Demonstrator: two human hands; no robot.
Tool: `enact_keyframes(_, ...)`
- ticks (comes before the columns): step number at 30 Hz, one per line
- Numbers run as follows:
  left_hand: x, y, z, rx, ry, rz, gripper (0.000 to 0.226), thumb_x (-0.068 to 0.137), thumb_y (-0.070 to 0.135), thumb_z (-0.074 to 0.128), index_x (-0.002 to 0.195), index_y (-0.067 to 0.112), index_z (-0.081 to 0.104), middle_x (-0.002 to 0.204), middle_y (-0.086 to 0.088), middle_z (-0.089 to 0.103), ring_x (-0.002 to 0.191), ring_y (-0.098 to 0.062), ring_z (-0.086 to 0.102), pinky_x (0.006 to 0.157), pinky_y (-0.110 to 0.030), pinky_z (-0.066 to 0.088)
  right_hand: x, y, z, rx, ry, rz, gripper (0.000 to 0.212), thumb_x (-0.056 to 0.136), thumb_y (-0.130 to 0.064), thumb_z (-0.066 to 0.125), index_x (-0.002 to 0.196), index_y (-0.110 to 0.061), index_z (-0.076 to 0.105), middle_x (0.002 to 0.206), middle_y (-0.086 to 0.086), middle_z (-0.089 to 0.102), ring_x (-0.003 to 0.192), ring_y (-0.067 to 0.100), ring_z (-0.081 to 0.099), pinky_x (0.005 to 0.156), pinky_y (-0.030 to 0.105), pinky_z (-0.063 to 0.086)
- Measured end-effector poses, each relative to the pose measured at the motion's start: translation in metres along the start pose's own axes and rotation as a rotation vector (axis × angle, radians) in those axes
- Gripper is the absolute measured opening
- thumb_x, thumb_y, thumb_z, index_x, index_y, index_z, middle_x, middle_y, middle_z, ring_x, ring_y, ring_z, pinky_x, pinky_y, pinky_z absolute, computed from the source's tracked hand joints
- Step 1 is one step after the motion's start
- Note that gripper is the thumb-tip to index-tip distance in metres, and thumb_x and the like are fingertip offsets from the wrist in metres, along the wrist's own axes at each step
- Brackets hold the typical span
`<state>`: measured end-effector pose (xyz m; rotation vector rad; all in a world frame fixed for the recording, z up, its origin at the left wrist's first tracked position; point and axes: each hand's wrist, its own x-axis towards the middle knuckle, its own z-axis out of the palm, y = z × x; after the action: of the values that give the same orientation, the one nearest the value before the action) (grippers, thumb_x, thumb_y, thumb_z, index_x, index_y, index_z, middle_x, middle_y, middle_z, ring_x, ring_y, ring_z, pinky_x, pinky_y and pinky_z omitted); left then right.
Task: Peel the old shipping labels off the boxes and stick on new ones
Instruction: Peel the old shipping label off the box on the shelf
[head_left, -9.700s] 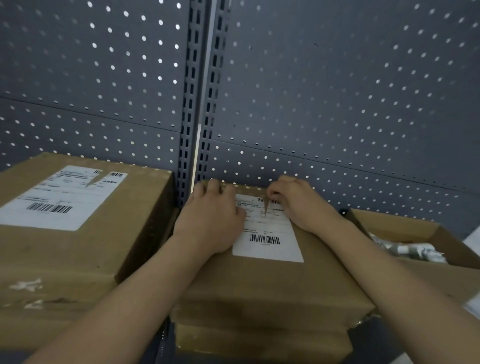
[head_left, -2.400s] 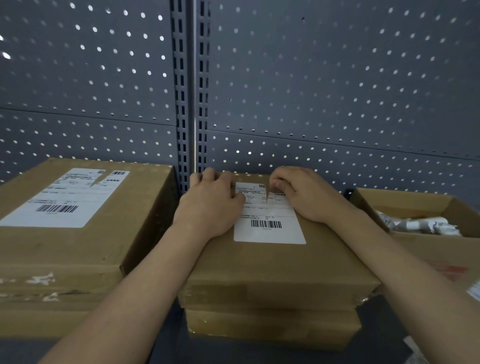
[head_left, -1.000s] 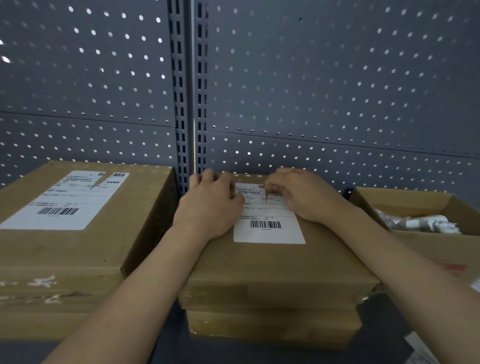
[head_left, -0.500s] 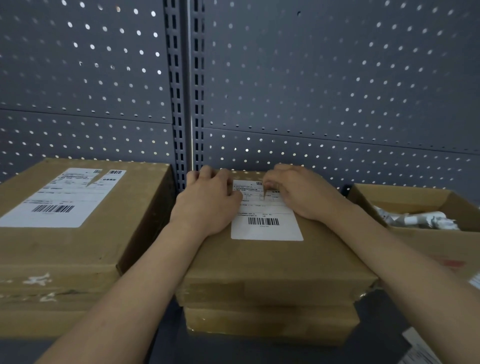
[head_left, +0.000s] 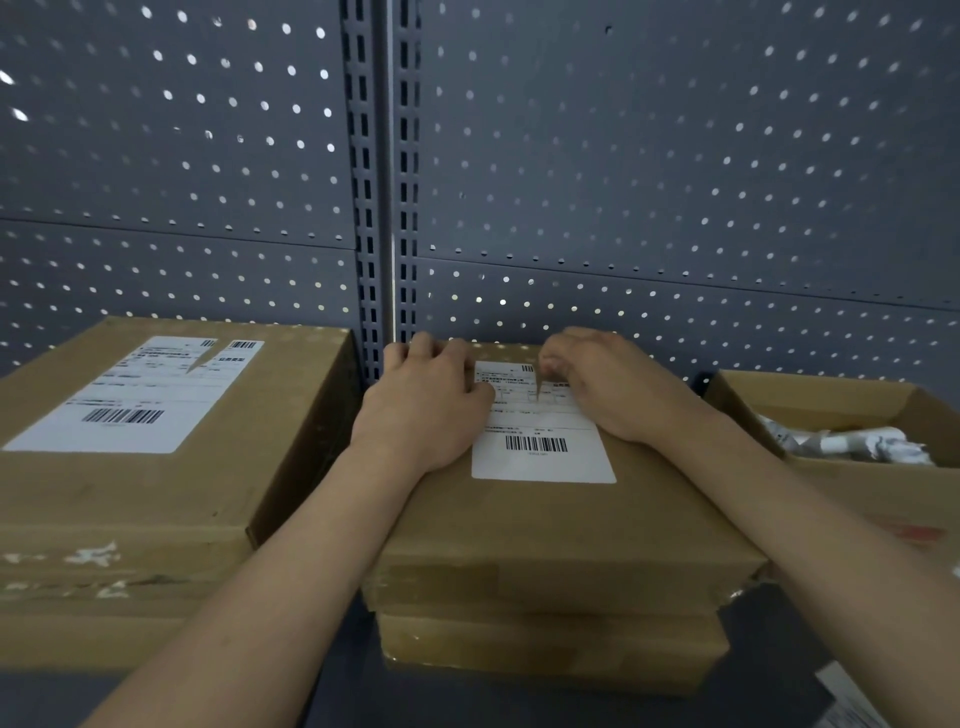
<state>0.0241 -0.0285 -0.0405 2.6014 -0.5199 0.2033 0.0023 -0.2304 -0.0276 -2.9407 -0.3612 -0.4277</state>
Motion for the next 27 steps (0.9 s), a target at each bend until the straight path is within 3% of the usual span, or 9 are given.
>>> enact_keyframes(7,0.000,-0.001,0.001,0.015,-0.003,-0.003,0.043,0.093,0.043,0.043,0.135,0.030,0.043,0.138,0.000,0.038,0.132,-0.024,0.026,0.094,-0.044,0.040,0.006,-0.013,-0.001,-0.218,-0.094,-0.030,0.023,0.091,-0.003,0.040,0.104,-0.012,0.056,0.098,0.001,0.051,0.085,0.025,0.053,0.075,0.043,0.051)
enact_keyframes(10,0.001,-0.001,0.001,0.014,-0.002,-0.004,0.043,0.093,0.043,0.044,0.134,0.030,0.044,0.138,0.000,0.039,0.132,-0.024,0.026,0.095,-0.046,0.040,0.008,-0.014,-0.001,-0.203,-0.139,-0.069,0.024,0.090,-0.001,0.040,0.104,-0.012,0.055,0.099,0.003,0.051,0.087,0.026,0.056,0.075,0.043,0.050)
enact_keyframes(15,0.000,0.000,0.001,0.010,-0.001,0.002,0.042,0.093,0.043,0.044,0.133,0.030,0.044,0.138,0.000,0.039,0.132,-0.024,0.026,0.095,-0.045,0.040,0.001,-0.002,0.005,-0.033,0.040,0.048,0.029,0.084,0.005,0.042,0.085,-0.023,0.047,0.090,-0.004,0.049,0.084,0.022,0.052,0.076,0.047,0.050)
enact_keyframes(23,0.001,-0.001,0.001,0.005,0.001,-0.004,0.042,0.093,0.043,0.044,0.133,0.031,0.044,0.137,0.001,0.039,0.132,-0.024,0.027,0.095,-0.045,0.040,0.005,-0.001,0.006,-0.070,-0.034,-0.015,0.029,0.090,0.001,0.045,0.102,-0.017,0.063,0.096,-0.003,0.054,0.094,0.024,0.057,0.081,0.045,0.050)
enact_keyframes(27,0.001,-0.002,0.002,0.003,0.002,-0.001,0.042,0.093,0.043,0.044,0.133,0.031,0.044,0.137,0.001,0.039,0.132,-0.024,0.026,0.094,-0.044,0.040,0.008,-0.002,0.002,-0.068,-0.079,-0.060,0.032,0.089,0.002,0.042,0.101,-0.018,0.064,0.091,-0.008,0.046,0.088,0.020,0.053,0.081,0.044,0.049)
